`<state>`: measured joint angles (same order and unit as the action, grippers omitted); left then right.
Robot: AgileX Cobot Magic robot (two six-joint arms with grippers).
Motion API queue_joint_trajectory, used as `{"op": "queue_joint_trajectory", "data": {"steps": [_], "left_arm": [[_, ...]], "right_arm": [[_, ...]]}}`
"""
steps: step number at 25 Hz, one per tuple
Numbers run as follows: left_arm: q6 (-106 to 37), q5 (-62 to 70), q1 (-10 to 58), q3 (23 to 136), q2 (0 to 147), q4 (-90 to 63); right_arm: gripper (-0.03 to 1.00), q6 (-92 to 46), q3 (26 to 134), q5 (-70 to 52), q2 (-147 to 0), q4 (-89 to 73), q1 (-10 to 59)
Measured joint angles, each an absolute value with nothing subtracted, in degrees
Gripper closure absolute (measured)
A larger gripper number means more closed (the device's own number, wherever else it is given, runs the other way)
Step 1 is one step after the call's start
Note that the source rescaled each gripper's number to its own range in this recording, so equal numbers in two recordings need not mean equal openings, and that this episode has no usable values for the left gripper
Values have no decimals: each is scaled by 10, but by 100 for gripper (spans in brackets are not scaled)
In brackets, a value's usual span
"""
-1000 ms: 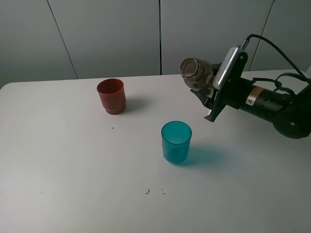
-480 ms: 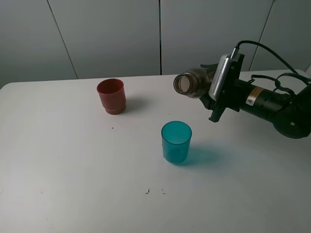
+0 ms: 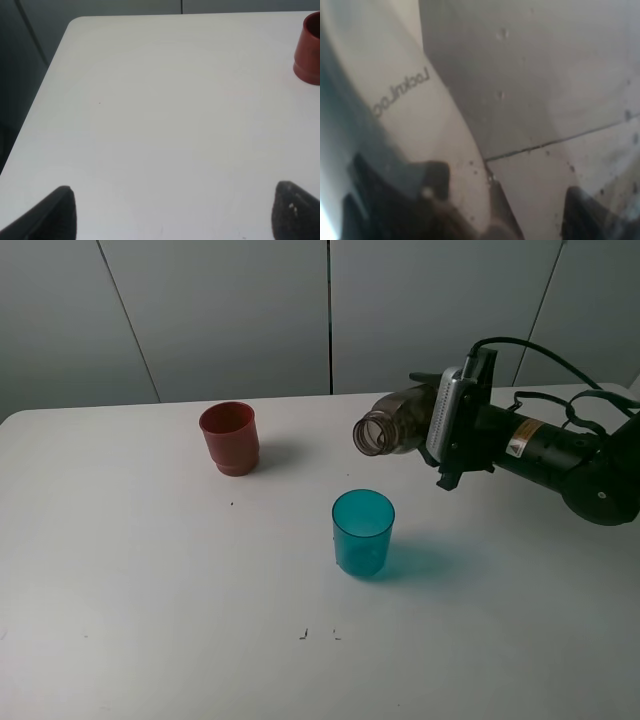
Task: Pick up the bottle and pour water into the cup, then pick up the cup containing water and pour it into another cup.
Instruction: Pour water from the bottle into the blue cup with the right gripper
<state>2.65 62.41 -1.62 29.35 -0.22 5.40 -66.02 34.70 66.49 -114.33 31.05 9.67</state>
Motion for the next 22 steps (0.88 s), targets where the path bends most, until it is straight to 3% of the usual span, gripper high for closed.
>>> {"op": "queue_joint_trajectory", "data": {"steps": [22], "left_arm": [[26, 624, -16, 294, -2, 54]], "right_arm": [[95, -708, 347, 666, -1143, 312, 87]]}}
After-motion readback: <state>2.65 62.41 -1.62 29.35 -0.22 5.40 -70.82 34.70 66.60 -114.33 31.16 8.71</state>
